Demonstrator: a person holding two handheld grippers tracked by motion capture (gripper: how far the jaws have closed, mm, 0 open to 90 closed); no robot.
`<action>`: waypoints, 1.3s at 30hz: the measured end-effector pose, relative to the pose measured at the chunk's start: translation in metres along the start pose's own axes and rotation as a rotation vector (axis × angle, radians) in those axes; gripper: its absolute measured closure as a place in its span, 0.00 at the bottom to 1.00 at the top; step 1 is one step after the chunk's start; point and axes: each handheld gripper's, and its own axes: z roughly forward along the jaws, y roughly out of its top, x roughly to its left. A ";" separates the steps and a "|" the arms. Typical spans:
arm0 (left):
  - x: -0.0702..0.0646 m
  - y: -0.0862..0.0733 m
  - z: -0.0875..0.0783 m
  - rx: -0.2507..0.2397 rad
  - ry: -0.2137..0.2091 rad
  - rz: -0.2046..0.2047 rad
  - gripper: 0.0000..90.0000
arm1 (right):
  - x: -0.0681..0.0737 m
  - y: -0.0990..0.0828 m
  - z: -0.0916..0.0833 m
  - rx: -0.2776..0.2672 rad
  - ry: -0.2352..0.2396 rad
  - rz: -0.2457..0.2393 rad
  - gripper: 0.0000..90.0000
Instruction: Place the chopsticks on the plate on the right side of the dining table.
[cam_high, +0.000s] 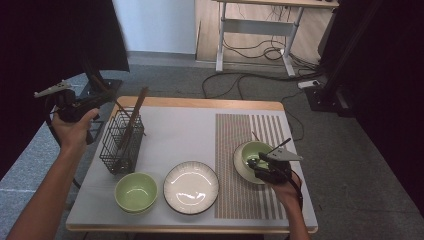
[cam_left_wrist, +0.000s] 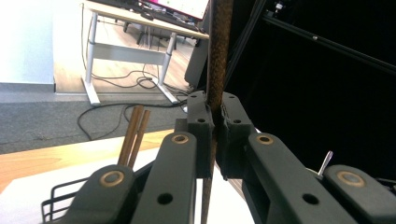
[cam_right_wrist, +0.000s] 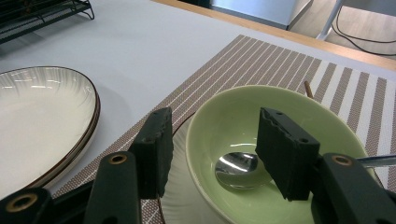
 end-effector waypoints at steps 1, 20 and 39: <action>-0.001 -0.001 0.001 0.002 -0.001 0.001 0.94 | 0.000 0.000 0.000 -0.002 -0.001 -0.001 0.51; -0.005 -0.015 0.014 0.043 -0.024 0.006 0.94 | 0.007 0.005 0.001 -0.008 0.003 -0.019 0.51; -0.020 -0.030 0.030 0.081 -0.064 0.023 0.94 | 0.020 0.016 0.004 -0.039 0.046 -0.020 0.52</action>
